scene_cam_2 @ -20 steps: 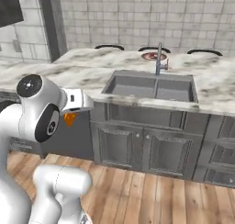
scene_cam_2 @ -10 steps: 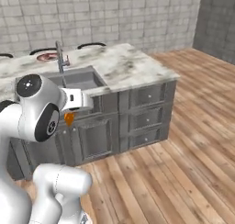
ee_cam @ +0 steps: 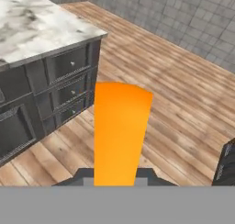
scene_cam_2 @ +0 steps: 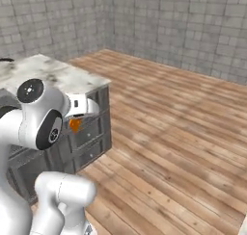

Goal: Take the cheese, steak, and corn from the fridge and place them on the plate on the dining counter to create an appetizer plate.

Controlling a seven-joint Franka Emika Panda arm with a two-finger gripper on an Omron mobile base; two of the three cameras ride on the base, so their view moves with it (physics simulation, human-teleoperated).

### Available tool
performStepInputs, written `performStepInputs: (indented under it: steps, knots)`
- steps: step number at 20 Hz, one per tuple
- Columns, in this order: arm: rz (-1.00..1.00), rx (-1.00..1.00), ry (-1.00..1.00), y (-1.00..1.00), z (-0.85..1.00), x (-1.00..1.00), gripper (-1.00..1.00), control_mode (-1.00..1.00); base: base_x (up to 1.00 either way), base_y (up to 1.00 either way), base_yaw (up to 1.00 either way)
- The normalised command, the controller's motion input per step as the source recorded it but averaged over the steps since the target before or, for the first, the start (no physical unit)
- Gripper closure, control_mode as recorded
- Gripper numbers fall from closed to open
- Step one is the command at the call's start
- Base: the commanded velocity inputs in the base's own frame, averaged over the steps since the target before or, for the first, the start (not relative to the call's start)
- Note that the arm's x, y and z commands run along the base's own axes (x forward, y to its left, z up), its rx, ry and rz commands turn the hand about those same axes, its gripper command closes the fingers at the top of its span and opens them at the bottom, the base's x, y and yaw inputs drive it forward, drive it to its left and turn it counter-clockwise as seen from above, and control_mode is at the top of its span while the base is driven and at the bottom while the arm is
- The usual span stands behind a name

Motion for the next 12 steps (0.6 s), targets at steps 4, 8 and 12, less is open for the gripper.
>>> performStepInputs:
  steps: [4, 8, 12]
  knots:
    - [0.0, 0.0, 0.0, 0.0, 0.0, 0.0, 1.0, 1.0, 1.0, 0.06, -0.55]
    - [0.0, 0.0, 0.0, 0.0, 0.0, 0.0, 1.0, 1.0, 1.0, 0.11, -0.39]
    - [0.0, 0.0, 0.0, 0.0, 0.0, 0.0, 1.0, 1.0, 1.0, -0.06, -0.07]
